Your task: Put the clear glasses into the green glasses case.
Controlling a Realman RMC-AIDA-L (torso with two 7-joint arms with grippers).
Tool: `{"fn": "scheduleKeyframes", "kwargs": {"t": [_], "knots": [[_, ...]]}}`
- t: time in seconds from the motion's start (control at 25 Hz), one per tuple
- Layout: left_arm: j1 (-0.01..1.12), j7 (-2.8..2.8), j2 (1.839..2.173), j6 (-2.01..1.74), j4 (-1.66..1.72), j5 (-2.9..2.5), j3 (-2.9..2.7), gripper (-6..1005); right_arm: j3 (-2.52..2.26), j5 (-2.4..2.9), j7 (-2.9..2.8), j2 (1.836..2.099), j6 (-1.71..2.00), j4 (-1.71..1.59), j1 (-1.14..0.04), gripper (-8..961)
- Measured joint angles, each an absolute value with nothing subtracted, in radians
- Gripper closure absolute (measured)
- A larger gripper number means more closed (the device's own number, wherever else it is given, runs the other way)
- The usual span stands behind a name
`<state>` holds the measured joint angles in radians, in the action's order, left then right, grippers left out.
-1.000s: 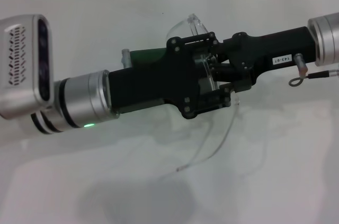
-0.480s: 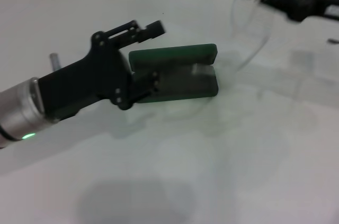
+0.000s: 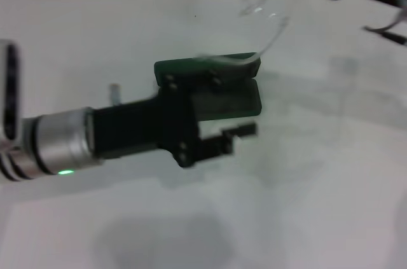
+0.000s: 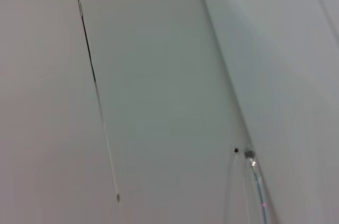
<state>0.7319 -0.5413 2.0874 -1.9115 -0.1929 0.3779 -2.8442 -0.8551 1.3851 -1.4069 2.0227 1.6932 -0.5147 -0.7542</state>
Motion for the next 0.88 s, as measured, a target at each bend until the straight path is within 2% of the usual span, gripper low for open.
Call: {"fn": "scheduleKeyframes", "kwargs": {"t": [0.4, 0.88], "knots": [[0.767, -0.534, 2.088, -1.876, -0.153, 0.388, -2.844, 439, -1.028, 1.362, -1.348, 2.028, 1.583, -0.283, -0.900, 844], [0.755, -0.534, 2.083, -1.864, -0.162, 0.426, -2.843, 440, -1.157, 1.358, -1.342, 2.018, 1.503, -0.351, -0.870, 844]]}}
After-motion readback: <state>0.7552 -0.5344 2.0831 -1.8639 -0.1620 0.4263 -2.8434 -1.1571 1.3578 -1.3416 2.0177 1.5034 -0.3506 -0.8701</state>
